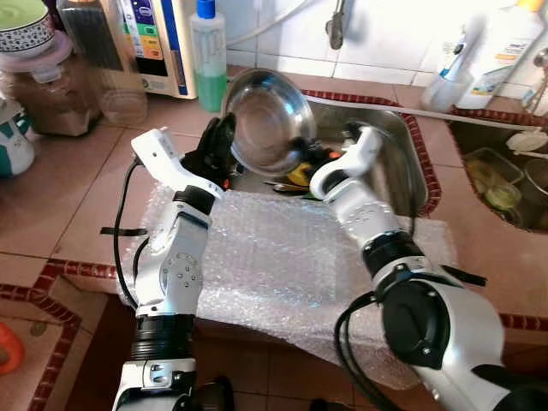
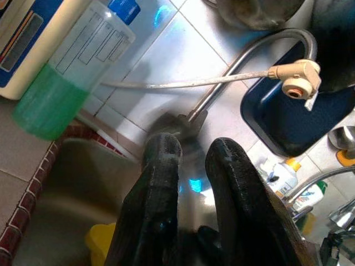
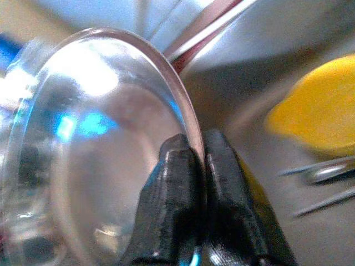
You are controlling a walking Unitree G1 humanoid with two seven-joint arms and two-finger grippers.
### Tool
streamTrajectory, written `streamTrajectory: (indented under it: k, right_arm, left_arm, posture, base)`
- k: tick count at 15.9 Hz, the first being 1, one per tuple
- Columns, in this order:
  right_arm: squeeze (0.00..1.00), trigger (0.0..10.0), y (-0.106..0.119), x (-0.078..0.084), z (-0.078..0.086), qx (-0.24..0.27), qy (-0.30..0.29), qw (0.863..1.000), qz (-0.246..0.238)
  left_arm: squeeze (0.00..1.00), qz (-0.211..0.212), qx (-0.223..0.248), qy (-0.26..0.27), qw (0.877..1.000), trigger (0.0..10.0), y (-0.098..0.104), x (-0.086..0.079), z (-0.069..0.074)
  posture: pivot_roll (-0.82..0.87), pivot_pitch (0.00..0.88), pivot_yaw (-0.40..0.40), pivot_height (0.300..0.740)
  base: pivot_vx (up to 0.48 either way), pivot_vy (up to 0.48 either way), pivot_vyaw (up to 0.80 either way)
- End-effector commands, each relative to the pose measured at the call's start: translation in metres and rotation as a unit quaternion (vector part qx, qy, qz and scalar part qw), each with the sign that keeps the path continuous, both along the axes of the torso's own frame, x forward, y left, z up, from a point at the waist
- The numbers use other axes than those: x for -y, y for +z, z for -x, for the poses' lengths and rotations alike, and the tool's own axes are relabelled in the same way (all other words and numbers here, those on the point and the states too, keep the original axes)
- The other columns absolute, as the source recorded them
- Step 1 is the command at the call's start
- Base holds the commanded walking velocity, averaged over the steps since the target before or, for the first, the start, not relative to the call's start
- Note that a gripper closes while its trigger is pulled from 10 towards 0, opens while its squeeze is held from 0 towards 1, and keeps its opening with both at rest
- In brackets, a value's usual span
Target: Kitchen organization
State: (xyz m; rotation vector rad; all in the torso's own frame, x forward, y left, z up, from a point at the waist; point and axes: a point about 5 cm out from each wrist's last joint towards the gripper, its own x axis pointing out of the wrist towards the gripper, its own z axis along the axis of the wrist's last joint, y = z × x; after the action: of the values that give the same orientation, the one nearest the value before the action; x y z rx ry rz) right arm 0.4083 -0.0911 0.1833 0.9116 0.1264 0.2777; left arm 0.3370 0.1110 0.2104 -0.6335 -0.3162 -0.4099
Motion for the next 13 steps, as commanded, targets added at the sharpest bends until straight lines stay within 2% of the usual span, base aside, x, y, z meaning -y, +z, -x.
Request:
streamTrajectory:
  k: [1, 2, 4, 8, 10, 12, 13]
  right_arm:
    - [0.00, 0.0, 0.001, 0.014, -0.002, 0.000, -0.035, 0.999, 0.008]
    - [0.00, 0.0, -0.002, 0.026, -0.002, -0.005, -0.065, 0.998, 0.025]
    - [0.00, 0.0, -0.005, 0.043, -0.002, -0.005, -0.105, 0.993, 0.054]
    - [0.00, 0.0, -0.017, 0.073, 0.002, -0.034, -0.180, 0.976, 0.117]
    - [0.00, 0.0, -0.024, 0.084, 0.005, -0.053, -0.208, 0.964, 0.157]
    - [0.00, 0.0, -0.032, 0.096, 0.009, -0.072, -0.225, 0.949, 0.209]
    - [0.00, 0.0, -0.035, 0.100, 0.011, -0.074, -0.224, 0.947, 0.217]
  left_arm:
    - [1.00, -0.025, 0.000, -0.010, 1.000, 10.0, 0.000, 0.005, 0.002]
    - [1.00, -0.087, -0.006, -0.051, 0.995, 10.0, -0.006, 0.012, 0.005]
    - [1.00, -0.117, -0.011, -0.067, 0.991, 10.0, -0.011, 0.012, 0.009]
    - [1.00, -0.172, -0.024, -0.085, 0.981, 10.0, -0.023, -0.001, 0.014]
    - [1.00, -0.212, -0.044, -0.095, 0.972, 10.0, -0.034, -0.007, 0.022]
    - [1.00, -0.235, -0.070, -0.089, 0.965, 10.0, -0.048, -0.017, 0.035]
    - [1.00, -0.238, -0.081, -0.090, 0.964, 10.0, -0.053, -0.021, 0.042]
  posture:
    - [0.10, 0.149, -0.028, 0.740]
    - [0.11, 0.145, -0.020, 0.740]
    - [0.11, 0.143, -0.004, 0.740]
    - [0.14, 0.129, 0.031, 0.740]
    - [0.16, 0.120, 0.041, 0.740]
    - [0.18, 0.118, 0.042, 0.740]
    - [0.19, 0.122, 0.038, 0.740]
  base:
    - [0.000, 0.000, 0.00]
    - [0.000, 0.000, 0.00]
    - [0.000, 0.000, 0.00]
    - [0.000, 0.000, 0.00]
    - [0.000, 0.000, 0.00]
    - [0.000, 0.000, 0.00]
    - [0.000, 0.000, 0.00]
